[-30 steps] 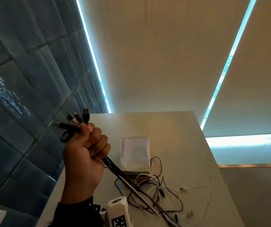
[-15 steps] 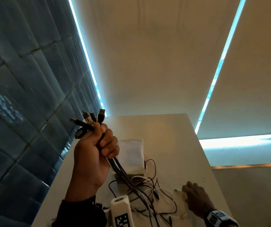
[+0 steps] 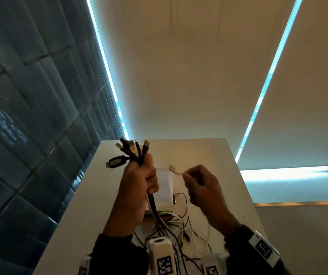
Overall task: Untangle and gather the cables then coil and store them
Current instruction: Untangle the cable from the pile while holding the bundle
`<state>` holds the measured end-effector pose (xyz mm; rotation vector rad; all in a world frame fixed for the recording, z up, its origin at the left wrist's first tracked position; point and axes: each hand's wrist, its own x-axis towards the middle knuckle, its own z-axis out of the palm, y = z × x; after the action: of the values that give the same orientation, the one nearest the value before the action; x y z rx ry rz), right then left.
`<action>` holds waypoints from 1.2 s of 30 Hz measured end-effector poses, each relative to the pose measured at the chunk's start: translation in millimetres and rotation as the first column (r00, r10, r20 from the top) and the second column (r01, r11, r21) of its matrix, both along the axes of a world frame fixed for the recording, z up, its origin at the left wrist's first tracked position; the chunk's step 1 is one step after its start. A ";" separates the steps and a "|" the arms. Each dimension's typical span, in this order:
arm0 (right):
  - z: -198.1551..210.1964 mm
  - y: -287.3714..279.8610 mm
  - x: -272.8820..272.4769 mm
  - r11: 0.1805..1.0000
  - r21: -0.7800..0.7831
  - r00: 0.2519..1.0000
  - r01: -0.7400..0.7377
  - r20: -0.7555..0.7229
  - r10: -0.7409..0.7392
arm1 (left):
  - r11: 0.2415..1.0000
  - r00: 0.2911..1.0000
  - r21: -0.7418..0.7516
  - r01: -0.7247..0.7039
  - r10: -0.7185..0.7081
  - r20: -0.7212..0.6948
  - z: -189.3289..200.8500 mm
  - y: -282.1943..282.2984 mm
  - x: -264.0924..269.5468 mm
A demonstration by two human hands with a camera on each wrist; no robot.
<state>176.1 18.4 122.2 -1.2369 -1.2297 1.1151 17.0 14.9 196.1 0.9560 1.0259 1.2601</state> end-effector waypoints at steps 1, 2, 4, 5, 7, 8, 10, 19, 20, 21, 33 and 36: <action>18.9 -4.0 -10.0 0.998 0.047 0.997 -0.029 -0.068 0.032 | 1.000 0.999 0.000 0.015 -0.015 -0.041 -0.2 -1.1 4.6; 32.7 -7.4 -18.6 0.995 0.084 0.991 -0.053 -0.120 0.063 | 0.999 0.997 0.000 0.035 -0.035 -0.071 0.1 -2.4 8.3; 49.7 -12.1 -31.5 0.991 0.105 0.977 -0.084 -0.186 0.102 | 0.997 0.989 0.027 0.068 -0.064 -0.136 -0.5 -2.9 11.7; 53.2 -13.5 -35.9 0.991 0.094 0.970 -0.092 -0.215 0.111 | 0.996 0.980 0.052 0.075 -0.064 -0.188 -1.4 -2.8 11.8; 56.5 -14.3 -39.7 0.994 0.065 0.965 -0.086 -0.242 0.100 | 0.992 0.953 0.105 0.071 -0.037 -0.299 -2.4 -3.7 11.1; 58.2 -14.6 -40.3 0.994 0.049 0.966 -0.094 -0.239 0.103 | 0.991 0.942 0.123 0.057 -0.013 -0.337 -3.7 -4.0 10.3; 58.3 -15.7 -39.1 0.989 0.027 0.970 -0.142 -0.197 0.145 | 0.990 0.935 0.144 -0.006 0.057 -0.350 -4.8 -4.9 7.4; 59.3 -24.7 -41.5 0.942 0.261 0.971 -0.213 -0.046 0.233 | 0.972 0.959 0.226 -0.070 0.128 -0.254 3.0 -6.9 2.0; 60.2 -22.9 -41.4 0.934 0.267 0.967 -0.238 -0.023 0.253 | 0.968 0.962 0.235 -0.085 0.141 -0.233 3.2 -6.5 1.6; 58.8 -21.2 -40.5 0.926 0.267 0.961 -0.267 -0.002 0.277 | 0.964 0.963 0.245 -0.108 0.162 -0.215 4.1 -6.8 1.0; -66.0 1.7 -17.9 0.968 0.002 0.933 -0.251 0.268 0.241 | 0.927 0.946 0.189 -0.323 0.325 0.023 17.3 -9.6 -21.3; -90.8 5.7 -16.3 0.978 -0.032 0.924 -0.208 0.320 0.207 | 0.937 0.959 0.209 -0.281 0.284 0.016 18.5 -10.9 -21.4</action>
<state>159.8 24.1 31.4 -1.3473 -1.6409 1.0885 -4.4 4.0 214.6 1.0030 1.0840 1.6283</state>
